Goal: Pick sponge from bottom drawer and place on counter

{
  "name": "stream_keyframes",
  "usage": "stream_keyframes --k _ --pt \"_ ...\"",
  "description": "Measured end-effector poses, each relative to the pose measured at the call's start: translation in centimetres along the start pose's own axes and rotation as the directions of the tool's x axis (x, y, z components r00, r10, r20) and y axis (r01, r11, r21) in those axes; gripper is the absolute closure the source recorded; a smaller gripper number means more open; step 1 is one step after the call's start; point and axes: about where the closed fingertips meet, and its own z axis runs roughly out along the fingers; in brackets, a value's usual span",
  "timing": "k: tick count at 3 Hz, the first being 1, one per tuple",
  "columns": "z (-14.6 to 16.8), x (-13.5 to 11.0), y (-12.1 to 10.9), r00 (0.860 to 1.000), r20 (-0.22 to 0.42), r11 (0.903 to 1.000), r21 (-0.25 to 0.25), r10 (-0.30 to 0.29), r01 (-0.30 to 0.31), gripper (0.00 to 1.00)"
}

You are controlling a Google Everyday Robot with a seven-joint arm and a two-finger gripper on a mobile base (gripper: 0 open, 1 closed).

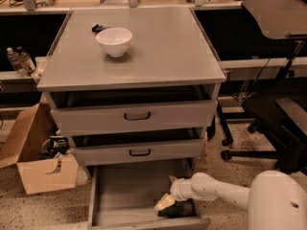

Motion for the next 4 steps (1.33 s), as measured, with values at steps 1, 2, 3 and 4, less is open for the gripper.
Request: stream_keyframes --k 1,2,3,4 --pt "1.6 1.8 -0.9 1.000 -0.014 1.0000 0.004 -0.002 0.002 0.00" --pt "2.7 3.6 -1.3 1.000 -0.016 0.9998 0.008 -0.018 0.018 0.00" --pt "3.8 5.1 -1.1 0.998 -0.028 0.9980 0.031 -0.054 0.055 0.00" --pt "4.9 6.5 -0.7 0.996 -0.046 0.9954 0.051 -0.079 0.081 0.00"
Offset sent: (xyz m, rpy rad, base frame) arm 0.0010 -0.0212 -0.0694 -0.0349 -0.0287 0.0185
